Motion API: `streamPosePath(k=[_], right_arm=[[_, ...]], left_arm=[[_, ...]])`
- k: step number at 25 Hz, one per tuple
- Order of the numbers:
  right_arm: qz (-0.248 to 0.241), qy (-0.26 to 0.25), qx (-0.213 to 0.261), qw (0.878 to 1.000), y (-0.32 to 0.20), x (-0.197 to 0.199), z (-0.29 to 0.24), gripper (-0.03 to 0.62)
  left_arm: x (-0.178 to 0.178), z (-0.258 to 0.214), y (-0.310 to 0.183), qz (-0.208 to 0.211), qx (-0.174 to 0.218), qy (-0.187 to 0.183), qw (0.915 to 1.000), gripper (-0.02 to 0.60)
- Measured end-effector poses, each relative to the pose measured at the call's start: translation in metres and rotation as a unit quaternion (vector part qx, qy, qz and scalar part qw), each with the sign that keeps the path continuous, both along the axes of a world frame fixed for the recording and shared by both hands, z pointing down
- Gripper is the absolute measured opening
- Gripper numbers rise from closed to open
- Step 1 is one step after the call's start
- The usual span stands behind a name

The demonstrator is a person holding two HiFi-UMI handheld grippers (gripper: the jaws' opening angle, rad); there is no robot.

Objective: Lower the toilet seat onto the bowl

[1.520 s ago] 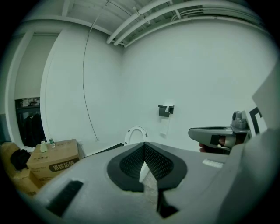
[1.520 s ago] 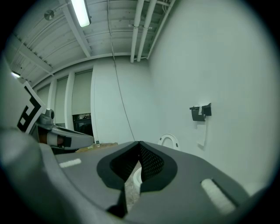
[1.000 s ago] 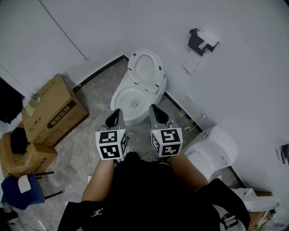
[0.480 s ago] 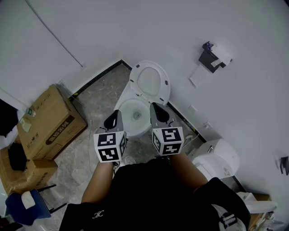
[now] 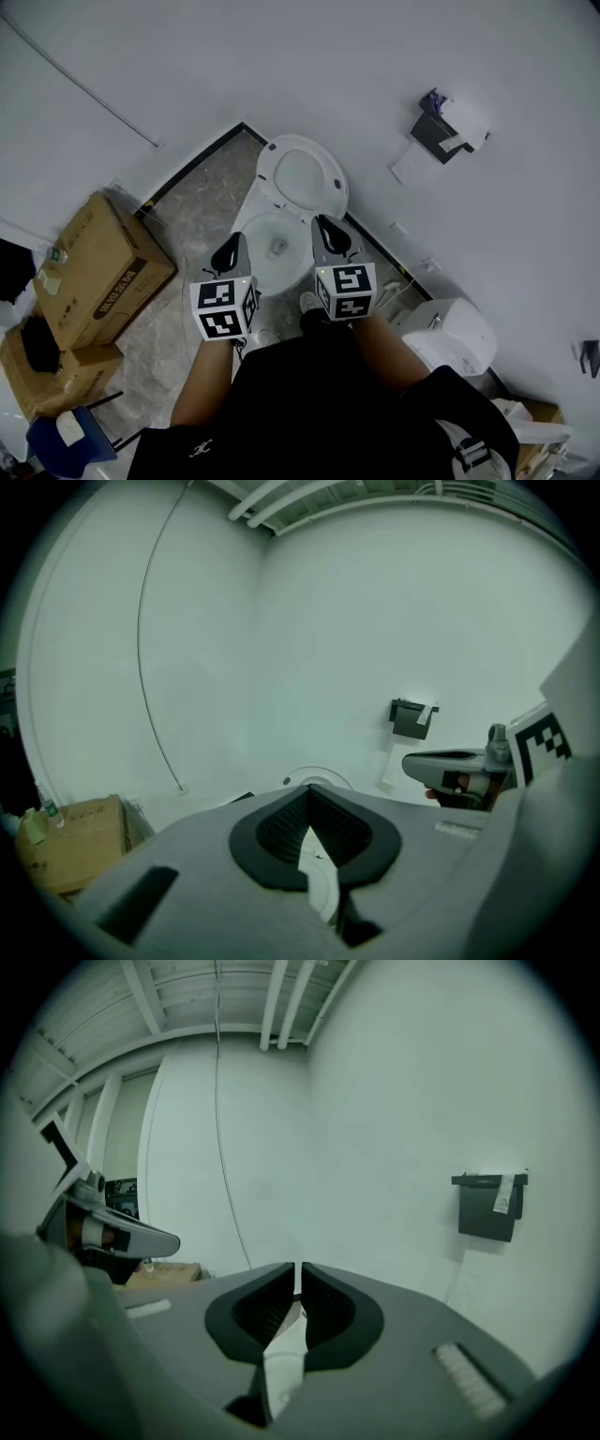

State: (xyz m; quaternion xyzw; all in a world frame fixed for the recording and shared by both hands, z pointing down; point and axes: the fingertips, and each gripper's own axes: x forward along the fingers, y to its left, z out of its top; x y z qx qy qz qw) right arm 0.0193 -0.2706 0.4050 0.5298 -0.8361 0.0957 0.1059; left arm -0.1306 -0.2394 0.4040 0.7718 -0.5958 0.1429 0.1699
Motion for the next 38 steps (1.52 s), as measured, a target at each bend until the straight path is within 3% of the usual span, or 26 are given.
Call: streamPosePath(k=[8,14,19,28,38], right_arm=[[-0.015,0.044,-0.025,0.999,-0.093,0.056,0.041,0.063],[-0.034,0.139,-0.041,0.989,-0.161,0.081,0.094,0.064],[-0.041,0.169,-0.067,0.983,-0.205,0.09,0.131,0.078],[-0.074,0.224,-0.129,0.963,-0.245,0.09,0.201,0.095],[-0.071,0.233,-0.143,0.959,-0.264,0.088,0.219,0.075]], left_arm=[[0.032,-0.004,-0.065,-0.019,0.002,-0.012,0.9997,0.009],[0.04,0.007,-0.092,-0.042,-0.013,-0.022,0.9988,0.009],[0.038,0.012,-0.107,-0.066,-0.019,-0.03,0.9972,0.009],[0.033,0.024,-0.119,-0.099,-0.04,-0.04,0.9935,0.009],[0.014,0.036,-0.118,-0.133,-0.062,-0.044,0.9883,0.009]])
